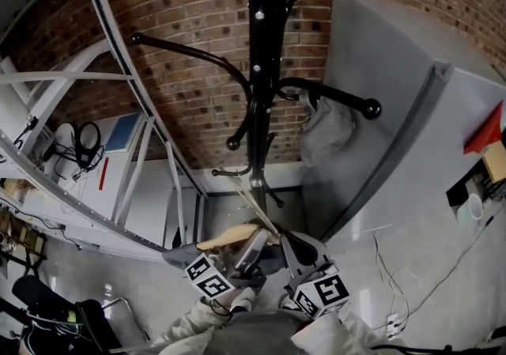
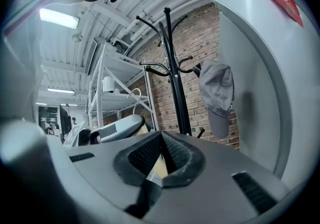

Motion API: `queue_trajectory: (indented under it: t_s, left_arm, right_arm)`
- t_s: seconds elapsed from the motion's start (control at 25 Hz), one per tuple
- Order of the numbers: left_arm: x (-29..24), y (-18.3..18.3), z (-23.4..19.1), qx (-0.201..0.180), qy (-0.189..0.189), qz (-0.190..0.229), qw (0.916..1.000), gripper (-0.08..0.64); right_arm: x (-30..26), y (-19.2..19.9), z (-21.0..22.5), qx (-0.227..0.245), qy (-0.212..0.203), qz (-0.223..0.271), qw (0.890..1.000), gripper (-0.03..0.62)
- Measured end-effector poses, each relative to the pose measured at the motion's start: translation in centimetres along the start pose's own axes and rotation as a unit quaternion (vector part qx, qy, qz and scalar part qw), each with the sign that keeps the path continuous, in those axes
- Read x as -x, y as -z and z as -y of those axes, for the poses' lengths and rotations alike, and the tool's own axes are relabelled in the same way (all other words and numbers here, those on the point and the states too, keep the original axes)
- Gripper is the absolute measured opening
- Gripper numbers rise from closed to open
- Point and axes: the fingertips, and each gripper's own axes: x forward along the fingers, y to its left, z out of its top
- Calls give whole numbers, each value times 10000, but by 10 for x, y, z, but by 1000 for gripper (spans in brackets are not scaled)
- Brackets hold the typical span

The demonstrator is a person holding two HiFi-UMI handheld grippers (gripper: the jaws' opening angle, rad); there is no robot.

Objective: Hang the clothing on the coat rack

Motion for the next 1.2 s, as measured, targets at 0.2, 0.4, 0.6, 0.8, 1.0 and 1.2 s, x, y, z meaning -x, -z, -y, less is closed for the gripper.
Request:
queue_trajectory:
  t_s: [0.2,0.4,0.6,0.8,1.0,1.2]
  left_arm:
    - [-11,8,7,-132,-159,179,9996,103]
    - [-15,10,13,-253,-331,336,9986,103]
    - [-17,12,14,-292,-437,357,9980,103]
    - [-23,8,12,-342,-366,297,9983,103]
    - [-25,-2,8,-358,-253,271,9987,103]
    - [-28,-13,8,-386,-116,274,9988,103]
  right_arm:
    - [9,-3,14,14,-263,-21,9997,23]
    - [16,-6,21,11,-469,-19,9989,23]
    - [19,-8,26,-10,-520,-3,9986,23]
    - [14,-13,30,11,-436,80,9990,23]
    - [7,-22,29,71,-343,161,9993,23]
    - [2,-31,27,155,-277,253,9992,23]
